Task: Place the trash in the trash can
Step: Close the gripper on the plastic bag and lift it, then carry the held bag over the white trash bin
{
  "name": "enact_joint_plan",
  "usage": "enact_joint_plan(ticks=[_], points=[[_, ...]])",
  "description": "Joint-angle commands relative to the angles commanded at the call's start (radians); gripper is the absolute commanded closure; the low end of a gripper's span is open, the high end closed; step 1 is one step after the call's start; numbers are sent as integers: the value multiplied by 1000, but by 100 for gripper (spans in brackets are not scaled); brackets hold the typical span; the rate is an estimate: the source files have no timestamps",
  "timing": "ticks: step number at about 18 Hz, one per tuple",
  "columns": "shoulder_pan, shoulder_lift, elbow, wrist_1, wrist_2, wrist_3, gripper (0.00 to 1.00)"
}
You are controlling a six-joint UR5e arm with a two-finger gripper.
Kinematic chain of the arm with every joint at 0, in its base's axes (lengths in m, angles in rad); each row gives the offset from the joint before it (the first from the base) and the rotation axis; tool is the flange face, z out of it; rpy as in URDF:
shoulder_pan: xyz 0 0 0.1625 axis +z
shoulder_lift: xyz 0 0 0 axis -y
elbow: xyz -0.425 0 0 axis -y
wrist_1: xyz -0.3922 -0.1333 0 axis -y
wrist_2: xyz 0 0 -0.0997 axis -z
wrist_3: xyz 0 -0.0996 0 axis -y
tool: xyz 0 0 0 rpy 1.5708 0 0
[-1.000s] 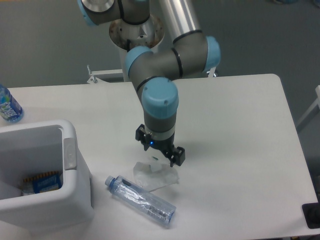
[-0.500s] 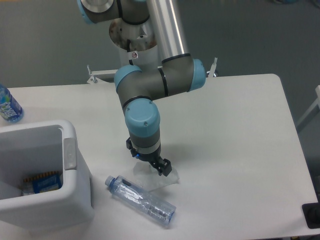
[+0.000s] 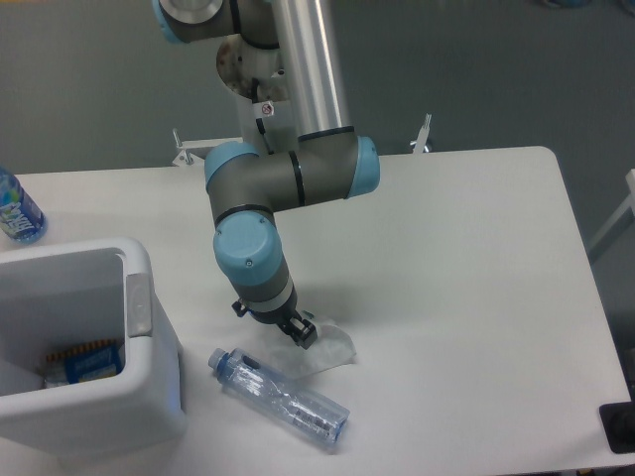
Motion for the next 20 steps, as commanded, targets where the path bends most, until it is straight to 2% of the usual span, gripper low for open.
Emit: enact_joint_plan(ticks=[1, 5, 8, 11, 13, 15, 18, 20], points=[[0, 2, 0, 0, 0, 0, 88], [3, 9, -6, -3, 0, 9, 91], [9, 23, -11, -9, -3, 14, 100], [15, 41, -12, -15, -6, 15, 100], [18, 84, -11, -35, -11, 20, 100], [52, 150, -8, -67, -52, 20, 100], [113, 251, 5, -74, -222, 8, 100], [164, 297, 31, -71, -349, -17, 100]])
